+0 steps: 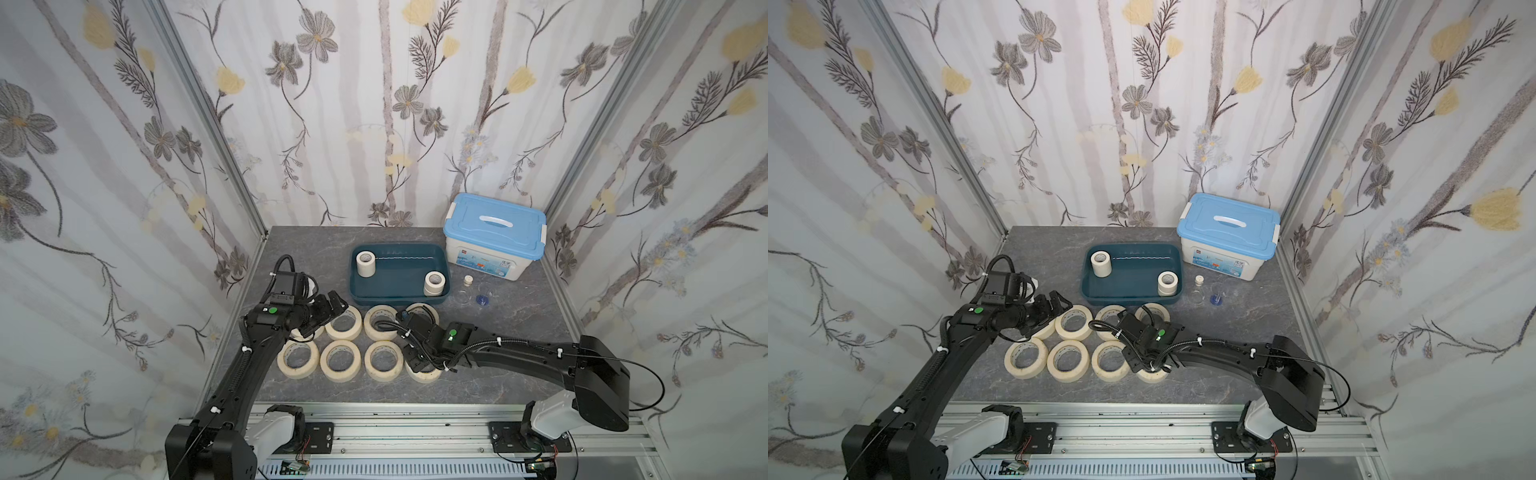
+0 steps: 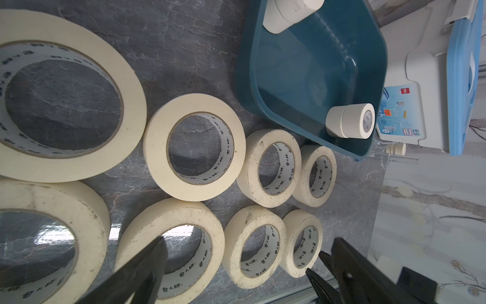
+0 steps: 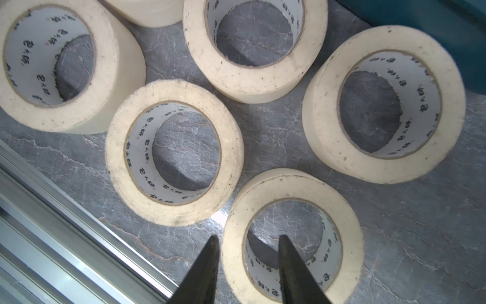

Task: Take out the art tape in the storage box
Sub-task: Place the art tape at the center of the board.

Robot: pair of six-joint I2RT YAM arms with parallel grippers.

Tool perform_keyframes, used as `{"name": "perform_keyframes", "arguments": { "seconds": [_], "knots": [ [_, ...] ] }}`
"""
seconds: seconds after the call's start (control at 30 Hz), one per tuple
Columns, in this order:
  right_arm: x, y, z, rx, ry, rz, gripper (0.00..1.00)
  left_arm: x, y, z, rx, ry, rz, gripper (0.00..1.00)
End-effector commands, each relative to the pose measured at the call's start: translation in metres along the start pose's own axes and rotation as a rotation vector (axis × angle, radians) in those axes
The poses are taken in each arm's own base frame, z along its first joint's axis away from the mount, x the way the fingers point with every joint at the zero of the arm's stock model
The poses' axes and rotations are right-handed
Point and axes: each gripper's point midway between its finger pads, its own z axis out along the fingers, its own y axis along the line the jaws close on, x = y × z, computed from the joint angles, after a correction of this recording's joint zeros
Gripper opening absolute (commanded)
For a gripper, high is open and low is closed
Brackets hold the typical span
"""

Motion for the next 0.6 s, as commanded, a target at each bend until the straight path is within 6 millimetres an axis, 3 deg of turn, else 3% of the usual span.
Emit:
{"name": "perform_keyframes", "arguments": {
  "seconds": [0.0, 0.2, 0.4, 0.57],
  "knots": [
    [-0.010, -0.006, -0.009, -0.007, -0.009, 0.008, 0.41, 0.002, -0.002, 0.003, 0.002, 0.011, 0.019, 1.00],
    [-0.041, -0.028, -0.020, -0.001, -0.041, 0.047, 0.42, 0.007, -0.015, 0.010, 0.006, 0.059, 0.055, 1.00],
    [-0.076, -0.063, -0.024, 0.049, -0.067, 0.089, 0.43, 0.009, -0.025, 0.014, 0.001, 0.077, 0.094, 1.00],
    [-0.093, -0.087, -0.014, 0.098, -0.054, 0.109, 0.44, 0.010, -0.026, 0.016, -0.004, 0.086, 0.101, 1.00]
  ]
}}
